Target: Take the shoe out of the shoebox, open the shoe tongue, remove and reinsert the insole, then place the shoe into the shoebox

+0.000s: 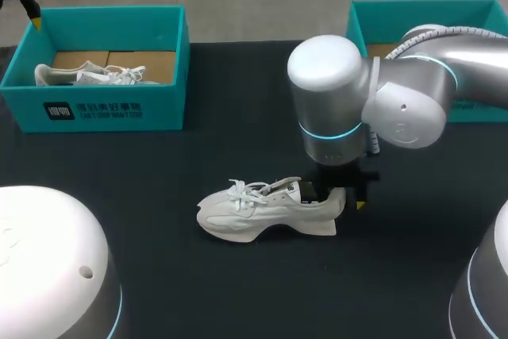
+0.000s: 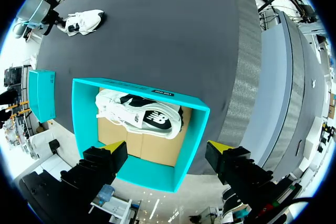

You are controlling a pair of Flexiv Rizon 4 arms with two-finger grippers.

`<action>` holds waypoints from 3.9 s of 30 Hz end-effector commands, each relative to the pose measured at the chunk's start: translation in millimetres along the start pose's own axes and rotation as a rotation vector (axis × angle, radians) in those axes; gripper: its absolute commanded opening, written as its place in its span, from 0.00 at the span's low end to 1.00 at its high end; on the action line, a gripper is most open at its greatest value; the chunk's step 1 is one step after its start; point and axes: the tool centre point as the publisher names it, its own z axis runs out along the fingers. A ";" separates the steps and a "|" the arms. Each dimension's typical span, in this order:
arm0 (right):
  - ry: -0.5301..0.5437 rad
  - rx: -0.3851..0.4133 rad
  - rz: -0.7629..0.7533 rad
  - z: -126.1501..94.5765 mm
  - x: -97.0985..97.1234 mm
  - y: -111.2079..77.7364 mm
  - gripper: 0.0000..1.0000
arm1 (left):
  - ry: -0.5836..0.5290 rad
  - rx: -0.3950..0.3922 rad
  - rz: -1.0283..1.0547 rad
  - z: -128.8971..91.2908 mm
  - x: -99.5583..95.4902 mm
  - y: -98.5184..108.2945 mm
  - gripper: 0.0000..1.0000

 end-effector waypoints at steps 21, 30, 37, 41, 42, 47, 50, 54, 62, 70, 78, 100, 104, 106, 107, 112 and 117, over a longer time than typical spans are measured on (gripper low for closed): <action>0.219 -0.229 -0.645 -108.7 9.4 -23.0 1.00 | 0.003 -0.001 0.001 -0.6 0.0 -0.4 1.00; 0.219 -0.231 -0.649 -109.5 9.4 -23.5 1.00 | 0.003 -0.001 0.001 -0.6 0.0 -0.4 1.00; 0.219 -0.231 -0.649 -109.5 9.4 -23.5 1.00 | 0.003 -0.001 0.001 -0.6 0.0 -0.4 1.00; 0.303 -0.393 -0.856 -117.6 13.1 -28.4 1.00 | 0.003 -0.001 0.001 -0.6 0.0 -0.4 1.00; 0.293 -0.444 -0.943 -119.9 12.8 -30.5 1.00 | 0.003 -0.001 0.001 -0.6 0.0 -0.4 1.00; 0.356 -0.633 -1.325 -132.5 6.7 -34.9 1.00 | 0.003 -0.001 0.001 -0.6 0.0 -0.4 1.00; 0.361 -0.637 -1.508 -136.1 4.5 -33.0 1.00 | 0.003 -0.001 0.001 -0.6 0.0 -0.4 1.00; 0.298 -0.566 -1.609 -136.9 5.6 -28.8 1.00 | 0.003 -0.001 0.001 -0.6 0.0 -0.4 1.00; 0.298 -0.566 -1.609 -136.9 5.6 -28.8 1.00 | 0.003 -0.001 0.001 -0.6 0.0 -0.4 1.00; 0.298 -0.566 -1.609 -136.9 5.6 -28.8 1.00 | 0.003 -0.001 0.001 -0.6 0.0 -0.4 1.00; 0.465 -0.642 -1.580 -120.7 -2.1 -20.5 1.00 | 0.003 -0.001 0.001 -0.6 0.0 -0.4 1.00; 0.745 -0.823 -1.477 -62.8 0.5 17.6 1.00 | 0.003 -0.001 0.001 -0.6 0.0 -0.4 1.00; 0.774 -0.813 -1.473 -57.2 0.2 20.5 1.00 | 0.003 -0.001 0.001 -0.6 0.0 -0.4 1.00; 0.790 -0.812 -1.463 -54.6 0.2 20.9 1.00 | 0.003 -0.001 0.001 -0.6 0.0 -0.4 1.00; 0.797 -0.813 -1.457 -52.8 0.0 21.0 1.00 | 0.003 -0.001 0.001 -0.6 0.0 -0.4 1.00; 0.832 -0.807 -1.448 -43.7 2.2 20.7 1.00 | 0.003 -0.001 0.001 -0.6 0.0 -0.4 1.00; 0.846 -0.804 -1.454 -33.5 5.8 19.7 1.00 | 0.003 -0.001 0.001 -0.6 0.0 -0.4 1.00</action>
